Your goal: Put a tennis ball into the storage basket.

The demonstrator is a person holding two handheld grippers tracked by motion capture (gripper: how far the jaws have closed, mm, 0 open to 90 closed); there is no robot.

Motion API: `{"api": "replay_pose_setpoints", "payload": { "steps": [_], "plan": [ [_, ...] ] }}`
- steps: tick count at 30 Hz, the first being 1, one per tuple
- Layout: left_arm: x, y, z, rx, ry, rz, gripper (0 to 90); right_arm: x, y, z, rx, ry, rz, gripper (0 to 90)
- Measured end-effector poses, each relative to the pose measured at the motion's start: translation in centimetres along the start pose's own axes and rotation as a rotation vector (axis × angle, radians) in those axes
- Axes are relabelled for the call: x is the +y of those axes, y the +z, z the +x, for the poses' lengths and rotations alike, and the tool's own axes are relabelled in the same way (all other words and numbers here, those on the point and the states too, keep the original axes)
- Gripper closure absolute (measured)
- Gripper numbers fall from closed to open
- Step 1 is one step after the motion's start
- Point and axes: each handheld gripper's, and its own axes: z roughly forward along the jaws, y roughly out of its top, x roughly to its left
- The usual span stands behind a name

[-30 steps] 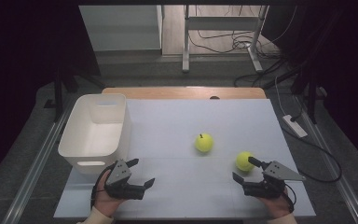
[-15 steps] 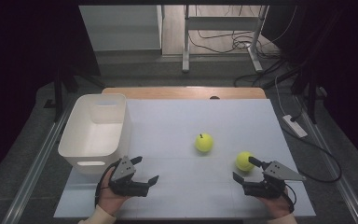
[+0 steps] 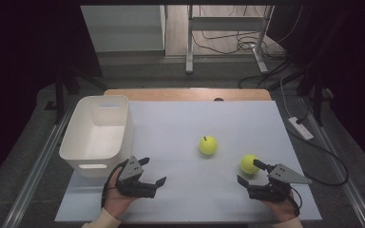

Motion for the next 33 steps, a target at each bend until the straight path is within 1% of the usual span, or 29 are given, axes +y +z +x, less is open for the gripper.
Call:
{"api": "replay_pose_setpoints", "payload": {
  "steps": [5, 10, 22, 33],
  "plan": [
    [1.0, 0.3, -0.2, -0.001, 0.008, -0.007, 9.8, 0.0, 0.0, 0.0, 0.003, -0.002, -0.001, 13.1],
    [1.7, 0.6, -0.4, -0.012, 0.017, -0.010, 9.8, 0.0, 0.0, 0.0, 0.004, -0.005, 0.001, 13.1],
    [3.0, 1.8, -0.5, -0.040, 0.021, 0.021, 9.7, 0.0, 0.0, 0.1, 0.007, -0.005, 0.000, 13.3],
    [4.5, 3.4, -0.3, -0.062, 0.029, 0.032, 9.7, 0.0, 0.0, 0.0, 0.003, 0.000, 0.002, 13.3]
  ]
}}
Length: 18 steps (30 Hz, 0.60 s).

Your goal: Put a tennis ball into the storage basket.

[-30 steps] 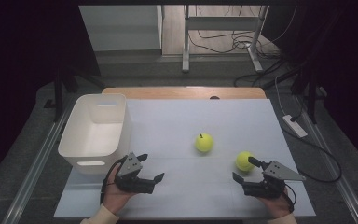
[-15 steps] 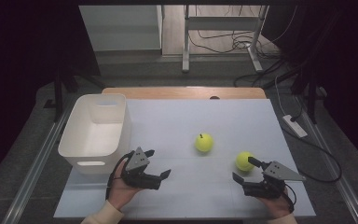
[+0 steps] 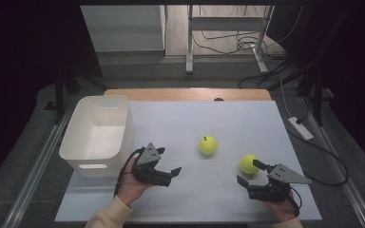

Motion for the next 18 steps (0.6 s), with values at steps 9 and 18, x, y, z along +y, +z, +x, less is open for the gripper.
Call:
{"api": "replay_pose_setpoints", "payload": {
  "steps": [9, 18],
  "plan": [
    [1.2, 1.5, 0.2, -0.019, -0.017, 0.009, 9.6, 0.0, 0.0, 0.0, 0.007, 0.002, -0.004, 13.3],
    [2.3, 2.8, 0.4, -0.035, -0.013, 0.024, 9.6, 0.1, 0.2, -0.1, 0.015, 0.002, -0.008, 13.3]
  ]
}}
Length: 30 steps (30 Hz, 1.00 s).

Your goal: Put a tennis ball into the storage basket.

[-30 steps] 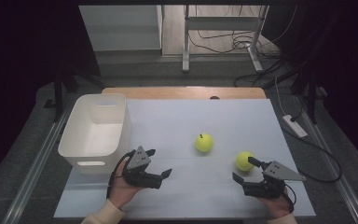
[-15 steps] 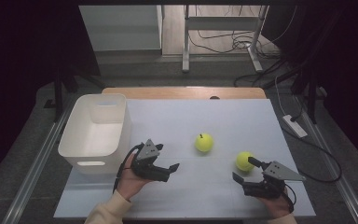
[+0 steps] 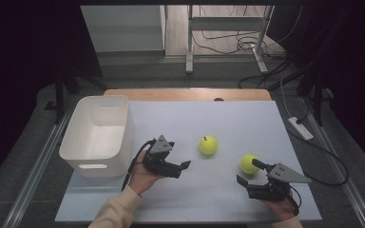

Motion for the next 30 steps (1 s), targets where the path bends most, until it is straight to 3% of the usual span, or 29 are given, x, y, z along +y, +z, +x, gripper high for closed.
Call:
{"api": "replay_pose_setpoints", "payload": {
  "steps": [8, 30],
  "plan": [
    [0.5, 0.8, 0.3, -0.007, -0.010, 0.011, 9.6, 0.0, 0.1, -0.1, 0.003, 0.000, 0.002, 13.3],
    [2.8, 3.3, 0.3, -0.018, 0.027, 0.048, 9.6, 0.0, 0.1, -0.1, 0.003, 0.002, 0.004, 13.3]
  ]
}}
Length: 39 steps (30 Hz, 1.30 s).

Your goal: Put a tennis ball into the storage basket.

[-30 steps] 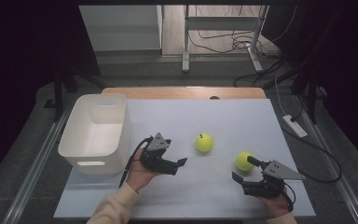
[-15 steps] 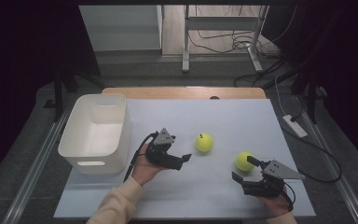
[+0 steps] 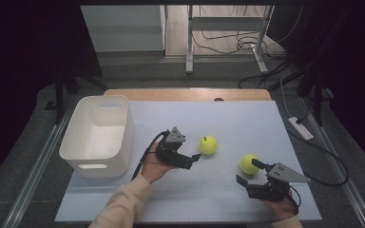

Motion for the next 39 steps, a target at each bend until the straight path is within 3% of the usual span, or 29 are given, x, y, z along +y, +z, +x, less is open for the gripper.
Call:
{"api": "replay_pose_setpoints", "payload": {
  "steps": [16, 39],
  "plan": [
    [1.7, 1.6, -0.4, -0.018, 0.020, 0.021, 9.6, 0.0, 0.0, 0.0, -0.004, 0.000, 0.001, 13.3],
    [2.9, 3.6, 0.2, -0.023, 0.018, 0.054, 9.6, -0.1, -0.1, -0.1, -0.003, -0.001, -0.001, 13.4]
  ]
}}
